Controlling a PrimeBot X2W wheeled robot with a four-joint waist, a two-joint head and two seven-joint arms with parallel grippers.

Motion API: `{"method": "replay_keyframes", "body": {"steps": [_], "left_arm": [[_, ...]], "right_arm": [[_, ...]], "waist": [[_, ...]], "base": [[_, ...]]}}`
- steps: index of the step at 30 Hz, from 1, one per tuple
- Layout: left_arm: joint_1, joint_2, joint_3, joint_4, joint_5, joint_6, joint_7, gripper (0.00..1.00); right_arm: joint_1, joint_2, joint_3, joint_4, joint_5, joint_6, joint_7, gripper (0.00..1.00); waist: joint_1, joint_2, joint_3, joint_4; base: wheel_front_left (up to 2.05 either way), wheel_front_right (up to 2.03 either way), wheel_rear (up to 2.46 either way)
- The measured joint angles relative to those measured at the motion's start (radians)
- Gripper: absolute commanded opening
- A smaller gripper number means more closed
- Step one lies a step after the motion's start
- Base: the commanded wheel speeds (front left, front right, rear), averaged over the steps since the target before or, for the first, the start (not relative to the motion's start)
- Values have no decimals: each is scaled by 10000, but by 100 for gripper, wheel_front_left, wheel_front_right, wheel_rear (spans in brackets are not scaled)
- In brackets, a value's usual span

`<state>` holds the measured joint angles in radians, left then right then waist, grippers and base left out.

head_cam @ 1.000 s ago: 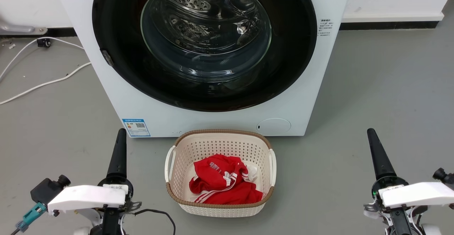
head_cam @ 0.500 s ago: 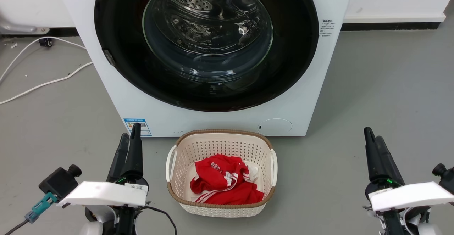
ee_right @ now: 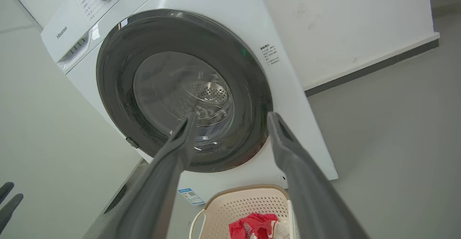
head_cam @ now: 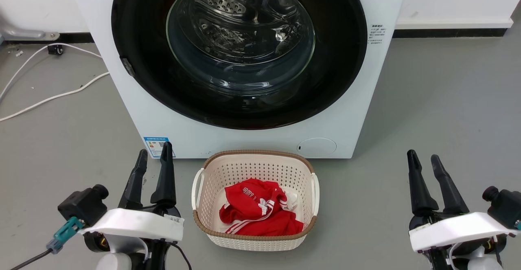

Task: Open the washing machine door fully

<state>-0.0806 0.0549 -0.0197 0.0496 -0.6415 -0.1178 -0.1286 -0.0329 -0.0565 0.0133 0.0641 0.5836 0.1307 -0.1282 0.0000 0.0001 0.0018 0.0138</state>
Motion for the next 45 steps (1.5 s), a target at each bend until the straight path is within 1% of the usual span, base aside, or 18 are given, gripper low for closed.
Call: {"method": "replay_keyframes", "body": {"steps": [3,15,36,45], "left_arm": [[5,-2,-67,29,537,71,-86,100],[9,12,-228,146,2119,276,-391,100],[-20,245,-506,293,4201,742,-853,100],[-21,280,-646,443,5079,861,-1051,100]], "right_arm": [[83,4,-61,31,-568,0,-31,100],[150,12,-213,128,-1902,0,142,100],[236,25,-184,-100,-3770,2,249,100],[323,35,-125,-190,-4560,2,311,100]], "waist": [[0,0,-14,10],[0,0,6,55],[0,-1,30,41],[0,0,46,69]], "base": [[0,0,0],[0,0,0],[0,0,0],[0,0,0]]}}
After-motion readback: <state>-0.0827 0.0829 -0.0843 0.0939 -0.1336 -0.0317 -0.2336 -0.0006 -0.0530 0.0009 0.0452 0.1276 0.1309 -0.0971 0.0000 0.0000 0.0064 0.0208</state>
